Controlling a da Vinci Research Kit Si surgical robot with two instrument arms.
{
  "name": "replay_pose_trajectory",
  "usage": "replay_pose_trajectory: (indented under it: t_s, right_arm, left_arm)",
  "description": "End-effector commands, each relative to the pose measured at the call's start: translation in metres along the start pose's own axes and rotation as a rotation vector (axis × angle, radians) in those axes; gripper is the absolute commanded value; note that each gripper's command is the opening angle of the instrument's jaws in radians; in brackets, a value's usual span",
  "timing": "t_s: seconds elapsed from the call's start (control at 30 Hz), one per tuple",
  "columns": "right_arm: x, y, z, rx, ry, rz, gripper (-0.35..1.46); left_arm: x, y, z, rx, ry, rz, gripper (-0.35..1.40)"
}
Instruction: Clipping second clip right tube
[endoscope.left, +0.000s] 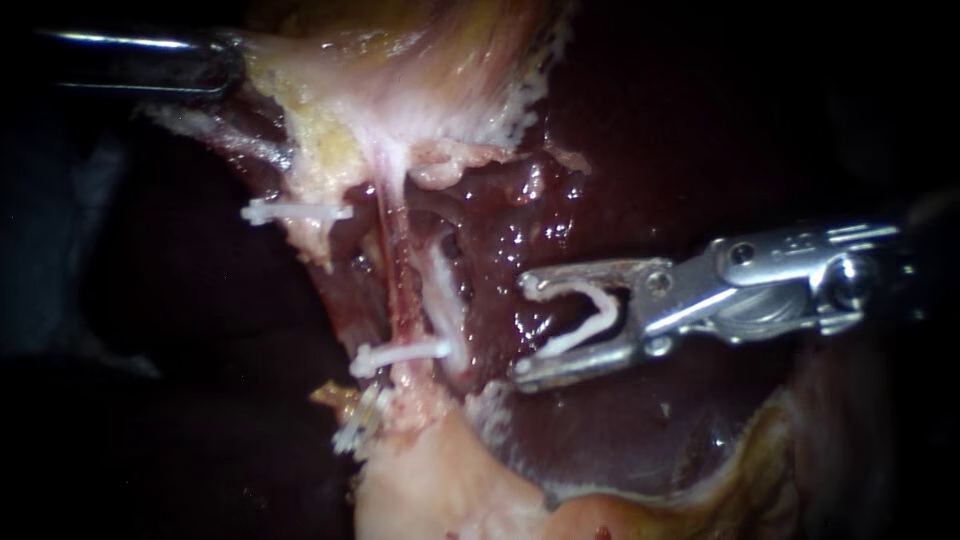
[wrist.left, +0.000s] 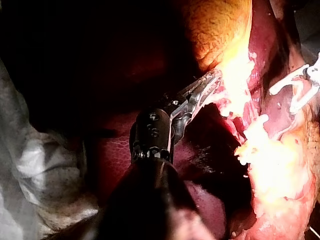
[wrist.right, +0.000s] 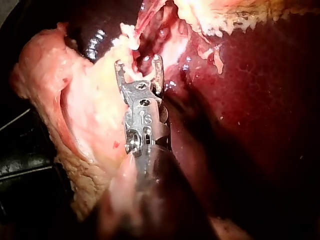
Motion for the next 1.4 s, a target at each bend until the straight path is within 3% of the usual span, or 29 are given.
replay_pose_trajectory:
  t_s: [0.03, 0.57, 1.4]
  right_arm:
    - [0.0000, 0.0002, 0.0004, 0.003, 0.007, 0.010, 0.50]
    - [0.0002, 0.0018, 0.0034, 0.012, 0.036, 0.055, 0.50]
    - [-0.0001, 0.0025, 0.0092, 0.051, 0.039, 0.066, 0.50]
  left_arm:
    - [0.0000, 0.0000, 0.0000, 0.001, 0.000, 0.000, -0.35]
    - [-0.0001, 0.0000, 0.0001, 0.001, 0.000, 0.000, -0.35]
    - [-0.0001, 0.0000, 0.0002, 0.002, 0.000, 0.000, -0.35]
